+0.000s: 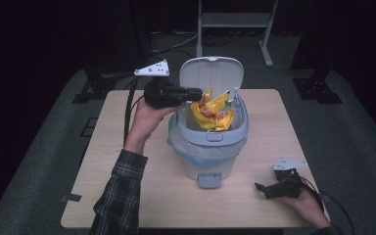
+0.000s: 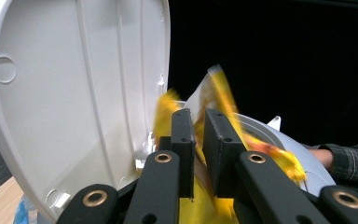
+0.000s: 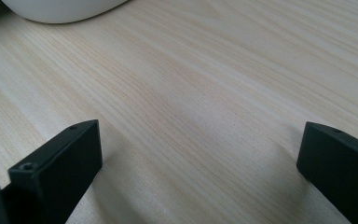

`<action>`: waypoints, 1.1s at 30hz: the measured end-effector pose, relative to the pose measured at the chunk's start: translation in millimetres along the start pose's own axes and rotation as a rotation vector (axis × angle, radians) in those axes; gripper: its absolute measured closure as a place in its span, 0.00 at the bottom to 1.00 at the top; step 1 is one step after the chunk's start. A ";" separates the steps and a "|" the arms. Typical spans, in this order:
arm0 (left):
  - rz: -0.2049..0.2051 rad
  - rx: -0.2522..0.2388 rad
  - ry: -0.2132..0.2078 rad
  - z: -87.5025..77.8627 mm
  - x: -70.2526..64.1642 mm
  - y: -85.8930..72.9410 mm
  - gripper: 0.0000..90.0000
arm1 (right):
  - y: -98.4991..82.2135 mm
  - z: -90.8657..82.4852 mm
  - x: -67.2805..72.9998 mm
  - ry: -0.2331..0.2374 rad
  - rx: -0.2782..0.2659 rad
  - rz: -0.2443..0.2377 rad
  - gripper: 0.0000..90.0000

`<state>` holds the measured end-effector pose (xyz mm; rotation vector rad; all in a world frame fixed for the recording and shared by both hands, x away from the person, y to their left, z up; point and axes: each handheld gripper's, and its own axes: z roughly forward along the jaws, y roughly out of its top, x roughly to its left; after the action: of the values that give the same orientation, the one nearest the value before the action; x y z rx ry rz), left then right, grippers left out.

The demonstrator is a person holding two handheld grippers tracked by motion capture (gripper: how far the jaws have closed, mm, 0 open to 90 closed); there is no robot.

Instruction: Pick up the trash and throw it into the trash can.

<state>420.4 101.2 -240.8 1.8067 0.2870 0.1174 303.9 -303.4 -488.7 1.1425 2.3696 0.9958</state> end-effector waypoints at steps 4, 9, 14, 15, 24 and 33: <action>0.003 -0.011 0.010 -1.8 -0.8 2.0 0.88 | 0.0 0.0 0.0 0.000 0.000 0.000 0.00; 0.009 -0.016 0.016 -3.6 -3.4 3.9 0.82 | 0.0 0.0 0.0 0.000 0.000 0.000 0.00; 0.015 -0.011 0.004 -5.2 -7.6 4.1 0.80 | 0.0 0.0 0.0 0.000 0.000 0.000 0.00; 0.015 -0.010 0.005 -5.2 -9.0 4.0 0.80 | 0.0 0.0 0.0 0.000 0.000 0.000 0.00; 0.018 0.003 0.019 -16.5 -17.1 -7.3 0.74 | 0.0 0.0 0.0 0.000 0.000 0.000 0.00; -0.004 -0.004 0.068 -44.2 -14.9 -19.4 0.71 | 0.0 0.0 0.0 0.000 0.000 0.000 0.00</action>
<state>393.3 143.4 -247.3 1.7999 0.3388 0.1771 303.9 -303.3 -488.7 1.1425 2.3695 0.9955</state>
